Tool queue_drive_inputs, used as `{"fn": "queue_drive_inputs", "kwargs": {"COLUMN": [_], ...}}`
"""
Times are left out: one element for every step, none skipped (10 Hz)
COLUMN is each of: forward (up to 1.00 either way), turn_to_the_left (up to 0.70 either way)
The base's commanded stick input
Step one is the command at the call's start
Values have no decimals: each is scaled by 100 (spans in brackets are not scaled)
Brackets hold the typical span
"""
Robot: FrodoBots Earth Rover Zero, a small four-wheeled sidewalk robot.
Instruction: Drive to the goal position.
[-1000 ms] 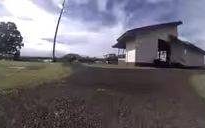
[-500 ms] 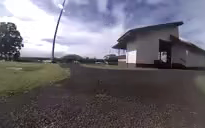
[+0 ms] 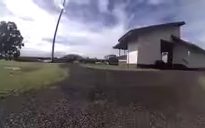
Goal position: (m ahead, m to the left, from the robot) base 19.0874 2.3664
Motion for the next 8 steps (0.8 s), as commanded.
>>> {"fn": "queue_drive_inputs", "kwargs": {"forward": [50,50,50,50,50,50,50,50], "turn_to_the_left": [0,0,0,0,0,0,0,0]}}
